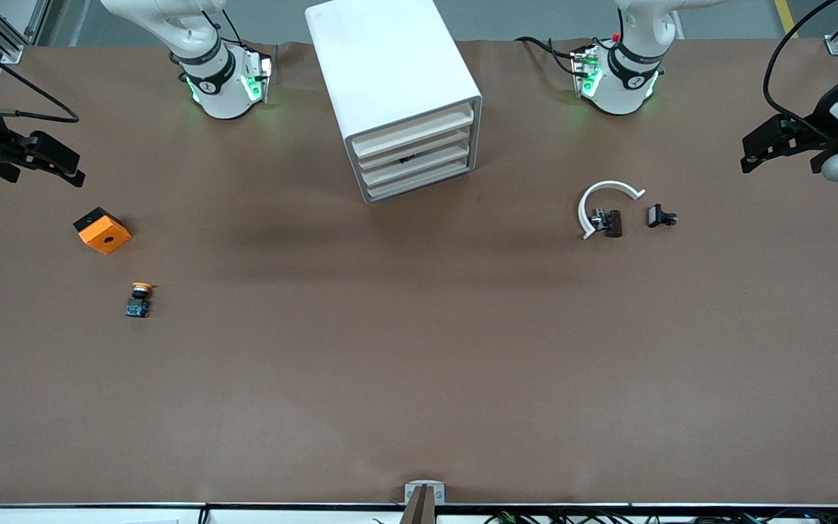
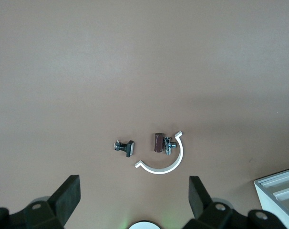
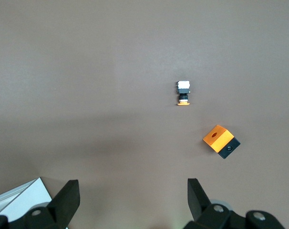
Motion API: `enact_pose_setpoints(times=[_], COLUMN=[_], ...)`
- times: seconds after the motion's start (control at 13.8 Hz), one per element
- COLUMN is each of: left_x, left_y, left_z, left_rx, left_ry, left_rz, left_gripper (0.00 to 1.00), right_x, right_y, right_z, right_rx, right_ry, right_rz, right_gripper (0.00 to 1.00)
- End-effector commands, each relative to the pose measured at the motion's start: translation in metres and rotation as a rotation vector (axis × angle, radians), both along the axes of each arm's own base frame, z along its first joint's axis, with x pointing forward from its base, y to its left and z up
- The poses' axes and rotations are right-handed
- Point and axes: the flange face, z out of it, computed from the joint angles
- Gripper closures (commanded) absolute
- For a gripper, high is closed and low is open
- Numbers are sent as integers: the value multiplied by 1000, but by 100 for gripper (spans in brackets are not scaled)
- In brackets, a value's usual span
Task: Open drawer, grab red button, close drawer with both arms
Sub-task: 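Move the left gripper toward the white drawer cabinet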
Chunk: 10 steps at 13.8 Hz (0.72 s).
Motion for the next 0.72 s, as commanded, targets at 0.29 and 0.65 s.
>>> enact_pose_setpoints(times=[0.29, 0.65], left_x=[6, 35], left_y=[1, 6], left_z=[-2, -56], left_rx=[3, 54], left_ry=[17, 107], left_rz=[7, 3], left_gripper=[0, 0], right_x=[0, 0], right_y=[3, 3], right_z=[5, 5], right_rx=[14, 14], right_ry=[-2, -2], right_rz=[-4, -4], right_gripper=[0, 0])
